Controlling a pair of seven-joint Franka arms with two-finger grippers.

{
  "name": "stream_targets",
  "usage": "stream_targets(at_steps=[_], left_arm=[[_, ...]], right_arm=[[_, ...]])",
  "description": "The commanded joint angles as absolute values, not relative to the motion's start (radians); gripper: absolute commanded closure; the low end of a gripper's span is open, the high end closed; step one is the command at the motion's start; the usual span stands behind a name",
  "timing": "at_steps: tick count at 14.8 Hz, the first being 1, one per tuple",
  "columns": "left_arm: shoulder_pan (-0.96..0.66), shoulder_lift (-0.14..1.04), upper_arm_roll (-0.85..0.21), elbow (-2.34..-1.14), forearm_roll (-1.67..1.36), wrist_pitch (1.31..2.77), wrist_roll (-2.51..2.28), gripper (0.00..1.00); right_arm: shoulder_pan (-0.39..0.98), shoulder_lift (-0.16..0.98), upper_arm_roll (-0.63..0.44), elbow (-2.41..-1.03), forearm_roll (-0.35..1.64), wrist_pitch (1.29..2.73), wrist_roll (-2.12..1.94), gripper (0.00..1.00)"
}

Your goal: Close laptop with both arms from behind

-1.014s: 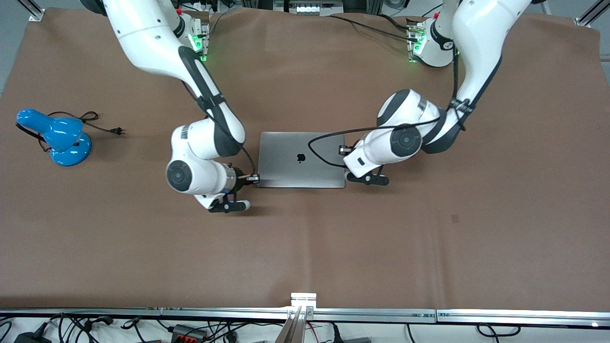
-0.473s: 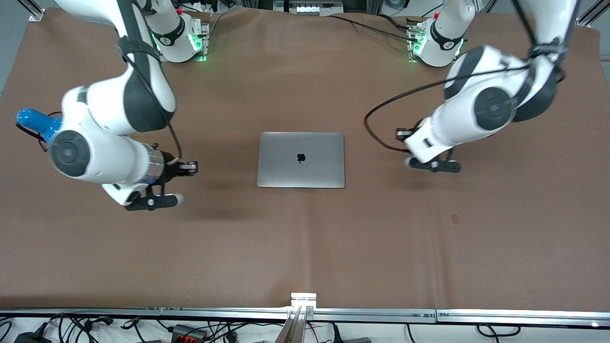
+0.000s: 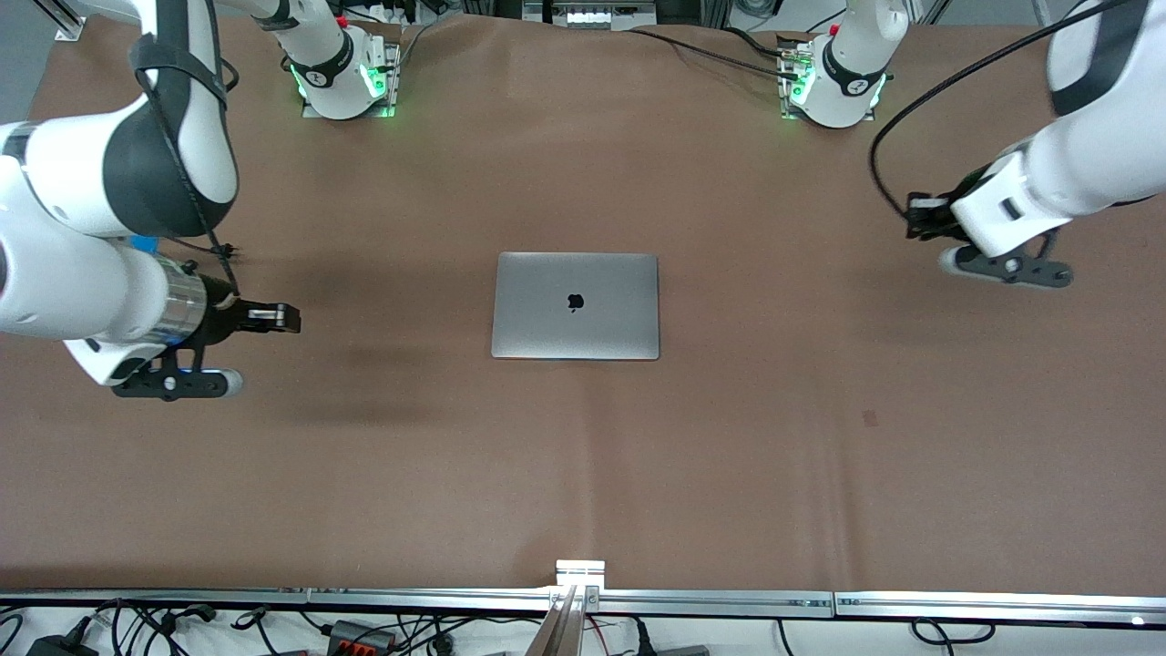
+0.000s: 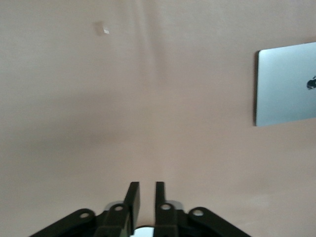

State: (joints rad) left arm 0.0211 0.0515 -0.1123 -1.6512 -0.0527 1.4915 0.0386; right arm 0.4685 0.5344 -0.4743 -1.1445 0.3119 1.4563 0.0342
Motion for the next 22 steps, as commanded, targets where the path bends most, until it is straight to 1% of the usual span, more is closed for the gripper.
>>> stream_targets(at_steps=[1, 3, 4, 5, 7, 9, 11, 14, 16, 17, 20, 22], left_arm=[[0.000, 0.064, -0.080, -1.585, 0.024, 1.471, 0.081, 0.00], [0.002, 0.066, -0.055, -1.583, 0.034, 1.529, 0.058, 0.00], [0.002, 0.066, -0.026, -1.583, 0.031, 1.532, 0.057, 0.00], [0.002, 0.063, -0.017, -1.592, 0.025, 1.534, 0.055, 0.00], [0.006, 0.057, -0.040, -1.600, 0.025, 1.522, 0.010, 0.00], [0.061, 0.058, -0.083, -1.618, 0.023, 1.528, -0.087, 0.00], [0.060, 0.057, -0.086, -1.618, 0.021, 1.534, -0.089, 0.00], [0.038, 0.058, -0.086, -1.606, 0.020, 1.534, -0.104, 0.00], [0.028, 0.058, -0.072, -1.605, 0.020, 1.529, -0.101, 0.00], [0.029, 0.057, -0.071, -1.605, 0.021, 1.528, -0.089, 0.00], [0.031, 0.055, -0.067, -1.588, 0.020, 1.523, -0.083, 0.00], [0.032, 0.058, -0.075, -1.582, 0.020, 1.525, -0.083, 0.00]], right_arm=[[0.413, 0.503, -0.460, -1.129, 0.348, 1.520, -0.087, 0.00], [0.391, 0.463, -0.448, -1.152, 0.278, 1.539, -0.086, 0.00], [0.356, 0.445, -0.413, -1.164, 0.237, 1.542, -0.080, 0.00], [0.303, 0.416, -0.346, -1.176, 0.179, 1.548, -0.078, 0.00], [0.203, 0.368, -0.193, -1.204, 0.022, 1.566, -0.054, 0.00], [0.102, 0.336, -0.093, -1.238, -0.003, 1.566, -0.017, 0.00], [0.022, 0.308, -0.032, -1.279, -0.003, 1.577, -0.021, 0.00], [0.002, 0.246, -0.023, -1.362, -0.006, 1.617, -0.032, 0.00], [0.003, 0.223, -0.026, -1.379, -0.009, 1.602, -0.038, 0.00], [0.003, 0.197, -0.026, -1.415, -0.009, 1.606, -0.040, 0.00], [0.003, 0.069, -0.026, -1.593, -0.009, 1.653, -0.038, 0.00], [0.002, -0.009, -0.028, -1.705, -0.009, 1.718, -0.040, 0.00]])
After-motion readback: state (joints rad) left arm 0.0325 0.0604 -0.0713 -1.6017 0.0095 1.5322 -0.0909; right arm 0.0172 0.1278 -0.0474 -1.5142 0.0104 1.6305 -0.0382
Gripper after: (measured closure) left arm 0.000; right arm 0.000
